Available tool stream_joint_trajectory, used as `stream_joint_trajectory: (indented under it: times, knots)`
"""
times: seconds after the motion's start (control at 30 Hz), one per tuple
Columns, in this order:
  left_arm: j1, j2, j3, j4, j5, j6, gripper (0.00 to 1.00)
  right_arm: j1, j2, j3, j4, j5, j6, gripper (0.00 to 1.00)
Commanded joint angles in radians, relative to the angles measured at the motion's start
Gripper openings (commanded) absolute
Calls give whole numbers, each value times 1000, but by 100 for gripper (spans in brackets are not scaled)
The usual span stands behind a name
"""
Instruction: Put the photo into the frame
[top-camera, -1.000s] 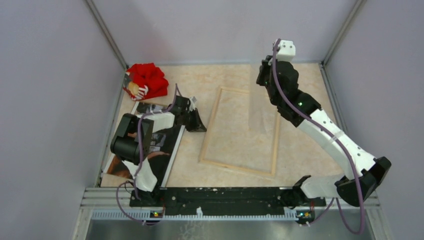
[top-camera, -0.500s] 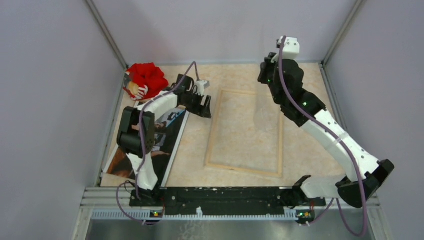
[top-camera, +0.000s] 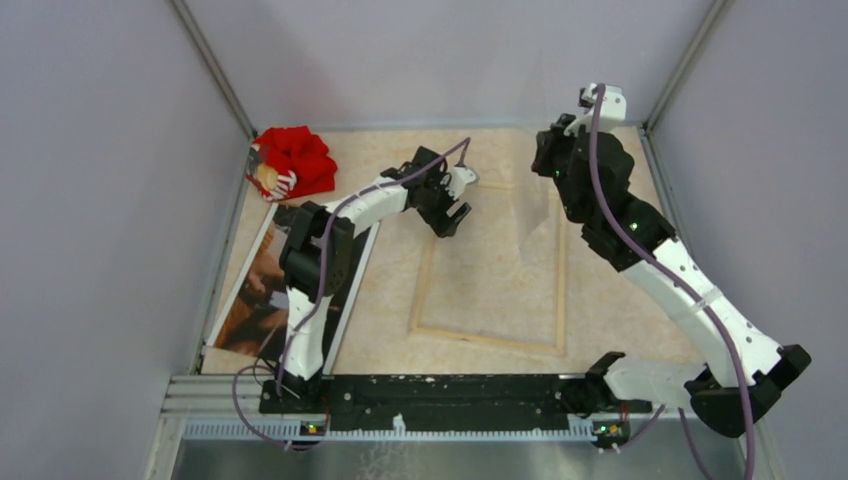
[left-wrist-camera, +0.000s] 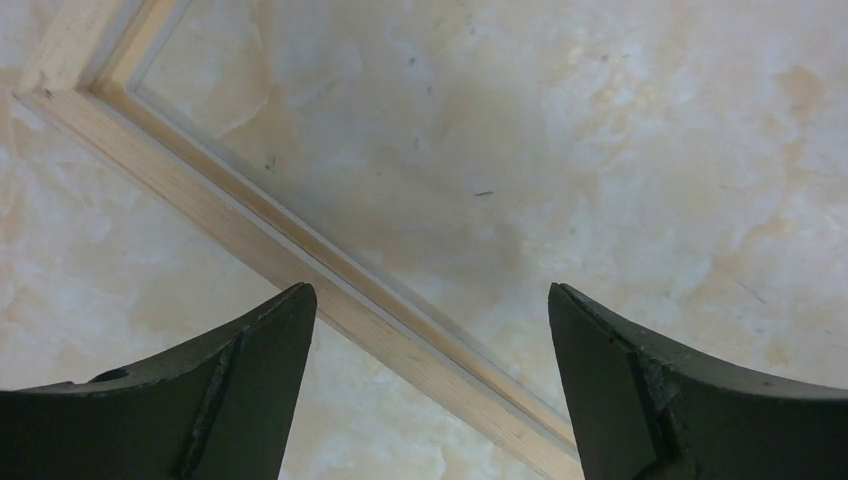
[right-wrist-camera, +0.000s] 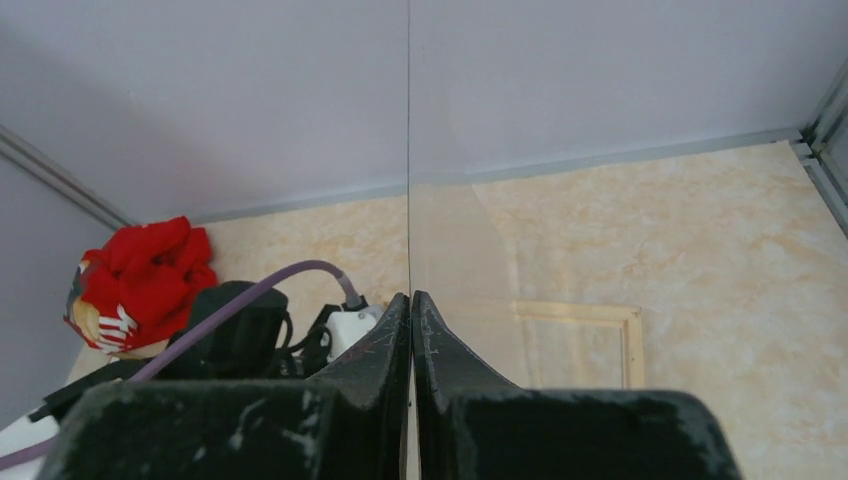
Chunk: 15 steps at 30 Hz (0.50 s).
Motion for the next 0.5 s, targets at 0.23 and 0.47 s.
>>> stream_joint_trajectory:
  times: [0.23,0.47]
  knots:
    - [70,41,16,-22,-171,-261,73,-3,-48,4,23,2,10,0]
    - [78,55,-14,-4,-147,-316,53,-3,-46,10,29,-6,10,0]
